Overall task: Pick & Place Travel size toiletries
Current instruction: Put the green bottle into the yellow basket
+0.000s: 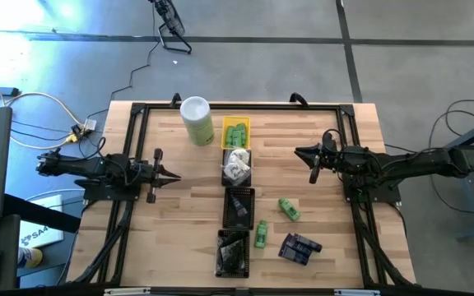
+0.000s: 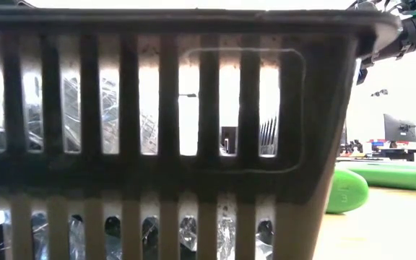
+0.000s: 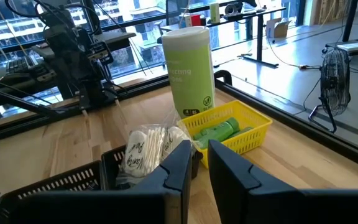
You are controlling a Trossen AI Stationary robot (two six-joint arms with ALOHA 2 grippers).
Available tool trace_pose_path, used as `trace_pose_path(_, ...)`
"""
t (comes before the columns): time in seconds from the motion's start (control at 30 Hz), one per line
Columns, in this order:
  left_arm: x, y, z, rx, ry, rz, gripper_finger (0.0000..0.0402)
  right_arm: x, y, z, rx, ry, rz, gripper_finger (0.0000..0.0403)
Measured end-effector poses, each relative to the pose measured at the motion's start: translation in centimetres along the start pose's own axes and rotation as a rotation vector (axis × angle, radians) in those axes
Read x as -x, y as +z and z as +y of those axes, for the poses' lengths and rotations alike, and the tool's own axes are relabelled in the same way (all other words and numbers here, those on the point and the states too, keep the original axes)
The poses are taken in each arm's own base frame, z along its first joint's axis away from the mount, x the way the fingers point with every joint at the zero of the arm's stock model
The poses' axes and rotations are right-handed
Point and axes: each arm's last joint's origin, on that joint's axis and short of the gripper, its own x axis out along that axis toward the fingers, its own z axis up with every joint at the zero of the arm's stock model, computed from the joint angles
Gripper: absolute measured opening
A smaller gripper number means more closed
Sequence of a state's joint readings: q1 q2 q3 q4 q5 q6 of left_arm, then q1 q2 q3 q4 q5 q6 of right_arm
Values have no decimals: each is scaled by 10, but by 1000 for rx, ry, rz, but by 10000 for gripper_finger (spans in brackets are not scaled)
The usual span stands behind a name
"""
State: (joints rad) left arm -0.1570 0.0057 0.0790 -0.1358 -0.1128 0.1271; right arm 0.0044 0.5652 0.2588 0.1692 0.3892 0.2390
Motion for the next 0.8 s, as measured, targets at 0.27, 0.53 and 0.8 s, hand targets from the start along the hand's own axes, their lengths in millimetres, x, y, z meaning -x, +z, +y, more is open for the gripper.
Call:
trace_pose_path(0.27, 0, 0, 0, 4, 2, -9, 24, 0, 0, 1, 0, 26, 6, 46)
trace_pose_path(0.53, 0, 0, 0, 4, 3, -10, 24, 0, 0, 2, -30, 64, 11, 46)
trace_pose_path(0.8, 0, 0, 0, 3, 3, -11, 24, -5, 12, 15, -115, 123, -15, 46)
